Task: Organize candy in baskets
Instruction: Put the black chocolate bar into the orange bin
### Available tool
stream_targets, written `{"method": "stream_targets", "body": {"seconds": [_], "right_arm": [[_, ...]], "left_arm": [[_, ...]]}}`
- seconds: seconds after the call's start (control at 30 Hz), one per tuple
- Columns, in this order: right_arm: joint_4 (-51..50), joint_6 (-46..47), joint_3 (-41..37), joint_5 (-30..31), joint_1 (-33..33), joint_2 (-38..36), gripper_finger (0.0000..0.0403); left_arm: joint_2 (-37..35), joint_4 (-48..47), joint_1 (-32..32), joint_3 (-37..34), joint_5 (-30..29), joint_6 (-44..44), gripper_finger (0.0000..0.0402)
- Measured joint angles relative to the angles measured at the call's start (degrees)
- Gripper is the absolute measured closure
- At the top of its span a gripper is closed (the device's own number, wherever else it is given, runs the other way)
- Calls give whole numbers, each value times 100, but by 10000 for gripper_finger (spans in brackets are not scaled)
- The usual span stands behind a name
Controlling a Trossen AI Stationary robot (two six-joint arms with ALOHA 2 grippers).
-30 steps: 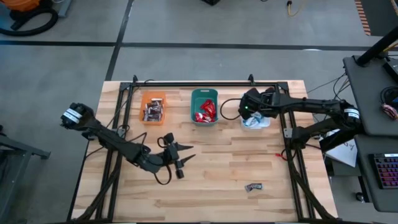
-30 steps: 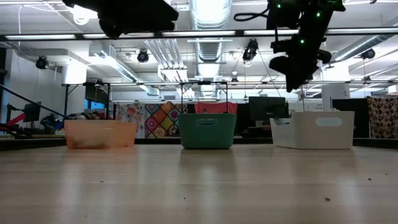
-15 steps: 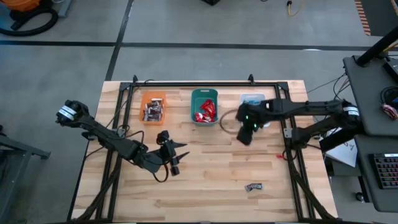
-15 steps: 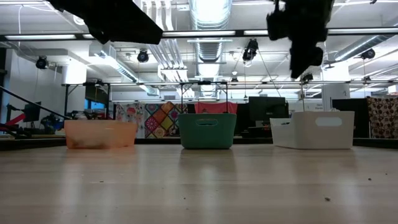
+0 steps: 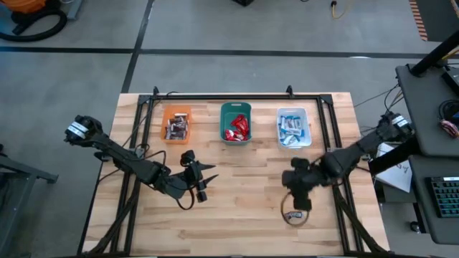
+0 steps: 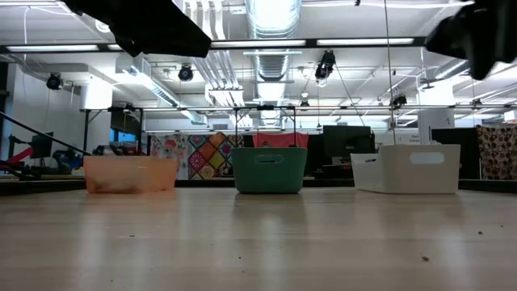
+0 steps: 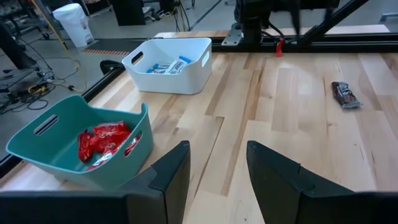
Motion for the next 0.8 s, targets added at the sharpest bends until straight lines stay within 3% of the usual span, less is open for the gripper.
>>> {"method": "stream_targets", "body": {"seconds": [0.23, 0.53, 0.8], "right_arm": [[121, 1232, -4, -124, 821, 751, 264], [342, 1704, -4, -952, 1283, 1760, 264], [832, 1854, -4, -930, 1400, 2312, 264]], "left_arm": [[0, 73, 1, 0, -2, -2, 260], [0, 210, 0, 0, -2, -17, 260], [0, 236, 2, 0, -3, -17, 260]]}}
